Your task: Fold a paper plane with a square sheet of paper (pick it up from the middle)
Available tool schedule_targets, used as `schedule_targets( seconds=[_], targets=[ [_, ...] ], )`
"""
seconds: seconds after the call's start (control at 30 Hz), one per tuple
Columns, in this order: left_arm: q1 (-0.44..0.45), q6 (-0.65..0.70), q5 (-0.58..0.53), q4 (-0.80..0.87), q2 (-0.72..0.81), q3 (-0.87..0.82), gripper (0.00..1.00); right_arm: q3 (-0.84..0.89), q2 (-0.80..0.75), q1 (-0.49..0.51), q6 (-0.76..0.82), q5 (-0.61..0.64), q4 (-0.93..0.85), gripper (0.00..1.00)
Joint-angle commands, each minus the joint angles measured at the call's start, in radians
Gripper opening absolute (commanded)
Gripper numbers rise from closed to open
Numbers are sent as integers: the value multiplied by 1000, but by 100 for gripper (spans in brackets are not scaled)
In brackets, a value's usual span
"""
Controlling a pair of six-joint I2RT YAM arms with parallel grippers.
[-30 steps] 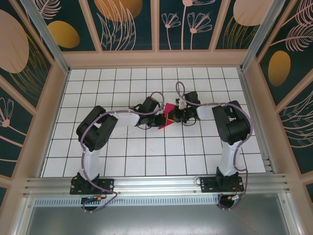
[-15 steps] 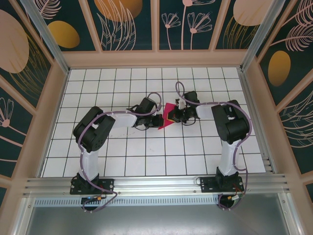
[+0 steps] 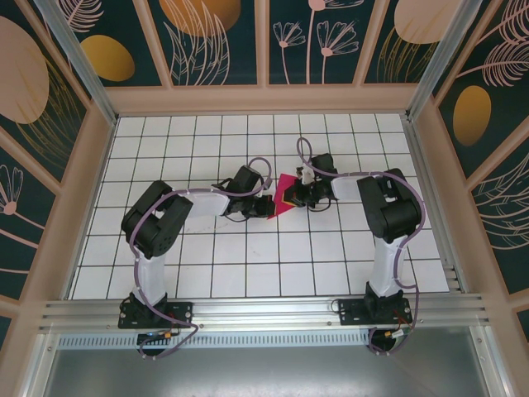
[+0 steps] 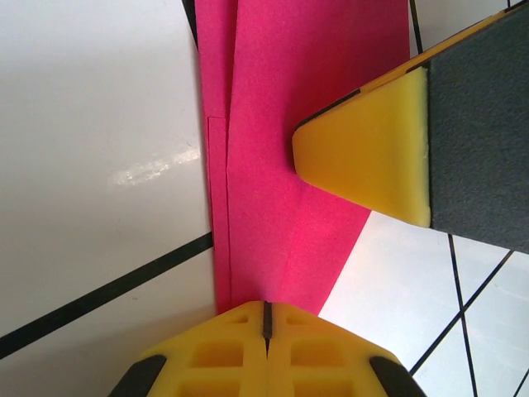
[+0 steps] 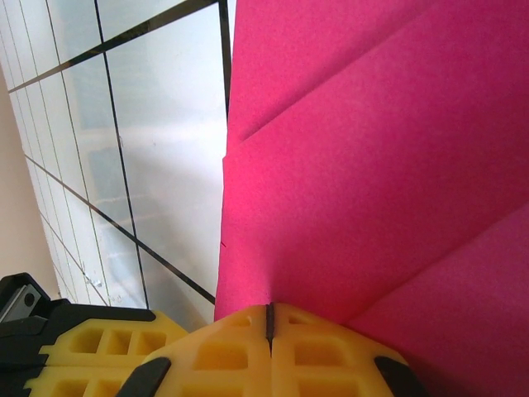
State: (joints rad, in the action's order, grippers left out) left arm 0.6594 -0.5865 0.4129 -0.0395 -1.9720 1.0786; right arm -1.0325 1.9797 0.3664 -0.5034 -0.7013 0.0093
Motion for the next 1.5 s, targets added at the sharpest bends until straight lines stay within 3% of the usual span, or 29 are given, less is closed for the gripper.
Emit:
schedule_targets(
  seconds=[0.0, 0.3, 1.1, 1.33, 1.47],
  targets=[
    [-1, 23, -10, 113, 16, -23, 6, 11, 74, -7, 7, 122, -60, 0],
    [-2, -29, 96, -25, 77, -41, 11, 10, 78, -7, 6, 123, -63, 0],
    [-4, -45, 1, 14, 22, -152, 10, 12, 87, -7, 12, 130, -74, 0],
    [-9, -109, 41, -160, 104, -172, 14, 9, 89, -7, 15, 130, -74, 0],
    [-8, -116, 6, -231, 150, -148, 14, 9, 88, -7, 11, 128, -70, 0]
  ],
)
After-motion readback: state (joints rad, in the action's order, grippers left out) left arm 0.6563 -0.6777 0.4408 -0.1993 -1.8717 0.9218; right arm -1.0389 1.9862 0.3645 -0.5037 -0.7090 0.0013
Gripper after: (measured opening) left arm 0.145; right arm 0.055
